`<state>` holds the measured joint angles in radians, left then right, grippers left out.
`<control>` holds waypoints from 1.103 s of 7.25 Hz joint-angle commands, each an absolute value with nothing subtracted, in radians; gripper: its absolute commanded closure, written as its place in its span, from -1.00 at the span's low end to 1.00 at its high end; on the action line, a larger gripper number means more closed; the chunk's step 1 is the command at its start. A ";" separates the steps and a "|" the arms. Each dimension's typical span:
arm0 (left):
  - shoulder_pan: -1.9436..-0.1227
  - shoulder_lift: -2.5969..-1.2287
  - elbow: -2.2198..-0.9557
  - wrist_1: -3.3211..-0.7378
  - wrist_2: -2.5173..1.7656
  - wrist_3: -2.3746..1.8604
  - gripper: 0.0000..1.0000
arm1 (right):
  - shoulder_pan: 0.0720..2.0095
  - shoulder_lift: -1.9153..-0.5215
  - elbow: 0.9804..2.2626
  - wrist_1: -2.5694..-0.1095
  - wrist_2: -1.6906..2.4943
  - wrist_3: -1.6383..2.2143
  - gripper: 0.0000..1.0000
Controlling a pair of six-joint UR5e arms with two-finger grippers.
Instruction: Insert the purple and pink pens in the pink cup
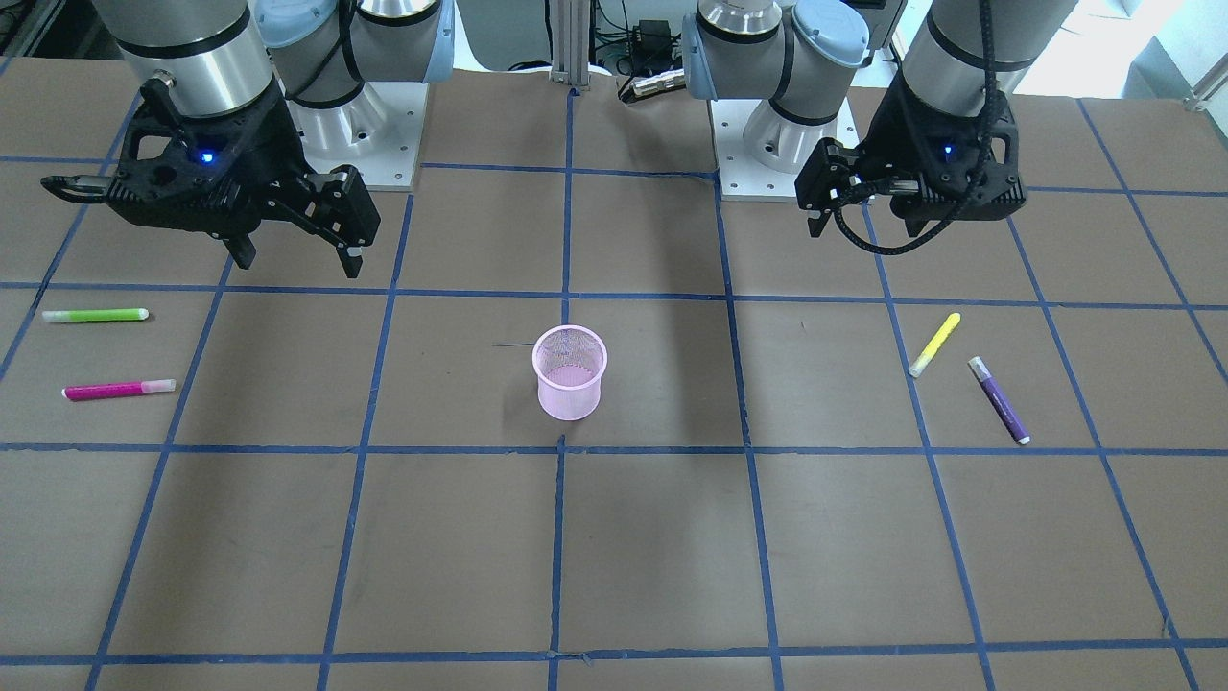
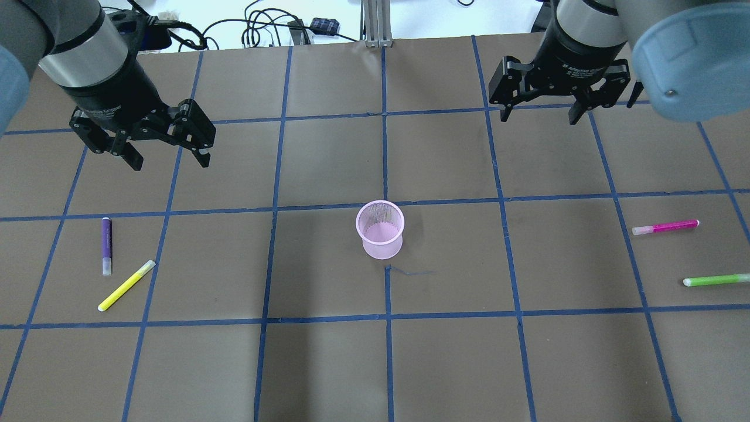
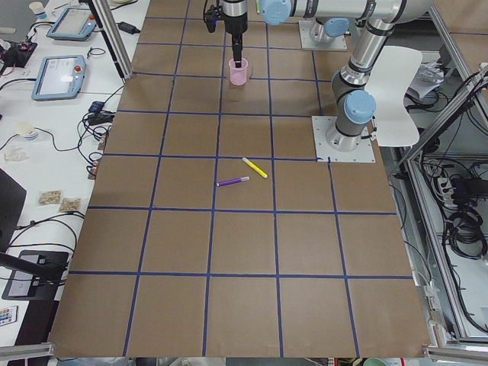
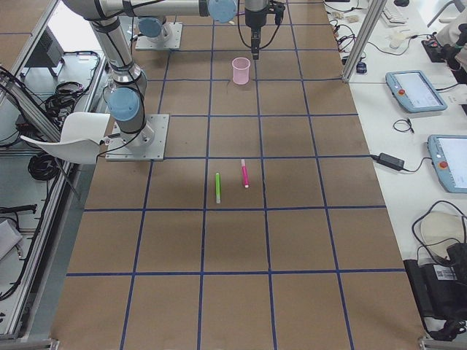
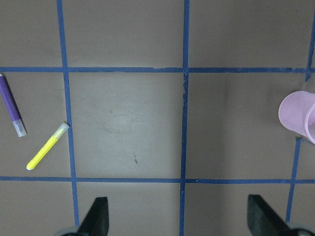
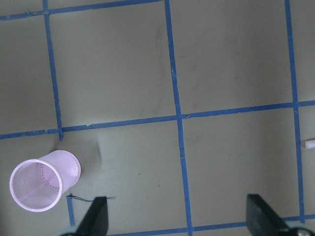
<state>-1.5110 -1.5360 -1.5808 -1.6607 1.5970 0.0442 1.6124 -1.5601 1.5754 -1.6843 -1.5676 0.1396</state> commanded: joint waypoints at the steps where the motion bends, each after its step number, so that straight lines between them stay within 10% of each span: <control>1: -1.511 -1.532 -1.585 -1.661 1.600 0.044 -1.00 | 1.614 -1.560 1.574 -1.684 -1.568 0.140 -1.00; 8: -1.506 -1.525 -1.585 -1.654 1.603 0.046 -1.00 | 1.586 -1.597 1.585 -1.677 -1.591 0.083 -1.00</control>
